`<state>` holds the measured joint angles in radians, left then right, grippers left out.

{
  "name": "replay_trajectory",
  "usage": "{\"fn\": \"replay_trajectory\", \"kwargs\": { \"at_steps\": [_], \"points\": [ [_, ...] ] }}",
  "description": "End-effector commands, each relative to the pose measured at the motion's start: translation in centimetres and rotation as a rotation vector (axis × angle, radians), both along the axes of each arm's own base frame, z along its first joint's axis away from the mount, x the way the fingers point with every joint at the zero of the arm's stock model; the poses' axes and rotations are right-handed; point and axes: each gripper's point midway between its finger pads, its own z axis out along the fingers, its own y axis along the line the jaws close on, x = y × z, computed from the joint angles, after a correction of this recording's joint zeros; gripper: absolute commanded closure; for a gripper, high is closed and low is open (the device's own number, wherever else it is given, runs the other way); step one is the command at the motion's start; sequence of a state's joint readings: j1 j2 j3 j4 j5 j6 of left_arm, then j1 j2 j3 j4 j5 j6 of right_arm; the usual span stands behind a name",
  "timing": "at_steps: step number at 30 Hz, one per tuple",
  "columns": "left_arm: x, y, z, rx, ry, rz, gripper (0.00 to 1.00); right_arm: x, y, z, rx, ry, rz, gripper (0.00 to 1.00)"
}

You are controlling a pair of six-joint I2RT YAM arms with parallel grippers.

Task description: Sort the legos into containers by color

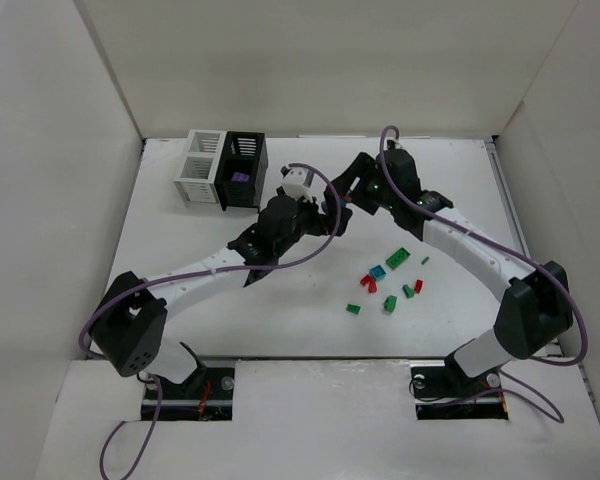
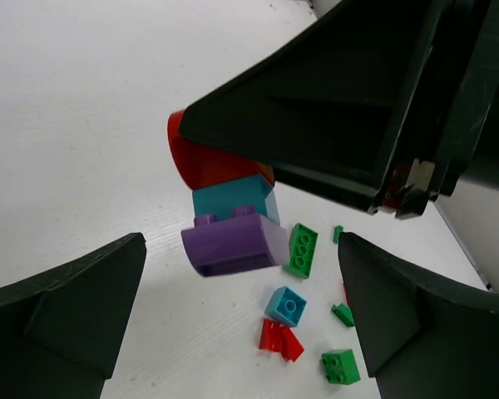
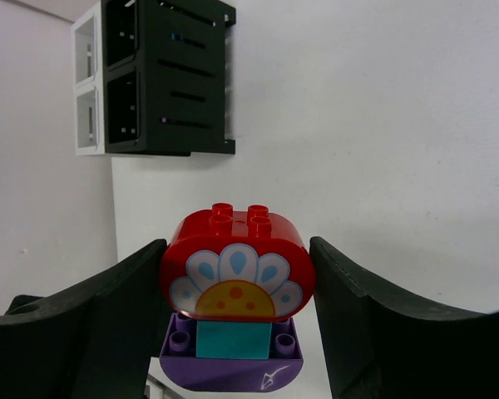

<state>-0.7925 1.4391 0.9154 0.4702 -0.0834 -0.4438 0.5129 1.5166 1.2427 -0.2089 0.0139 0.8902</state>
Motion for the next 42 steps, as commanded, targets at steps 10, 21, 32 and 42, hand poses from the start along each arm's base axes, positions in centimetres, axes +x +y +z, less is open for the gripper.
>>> {"fn": "replay_trajectory", "kwargs": {
  "at_steps": [10,21,32,42],
  "points": [
    [0.4,-0.8,3.2,-0.085,-0.090,0.003,0.27,-0.1,2.9,3.9,0.132,-0.040,0.062,0.60],
    [0.3,-0.6,2.5,-0.062,-0.083,0.001,0.51,-0.1,3.4,4.9,0.167,-0.052,0.072,0.60],
    [0.3,-0.4,3.8,-0.073,-0.095,0.011,0.83,-0.7,3.1,5.5,0.183,-0.063,0.094,0.48],
    [0.1,2.4,5.9,-0.070,-0.158,-0.080,0.91,-0.9,1.8,7.0,0.054,-0.205,0.206,0.01]
  ]
}}
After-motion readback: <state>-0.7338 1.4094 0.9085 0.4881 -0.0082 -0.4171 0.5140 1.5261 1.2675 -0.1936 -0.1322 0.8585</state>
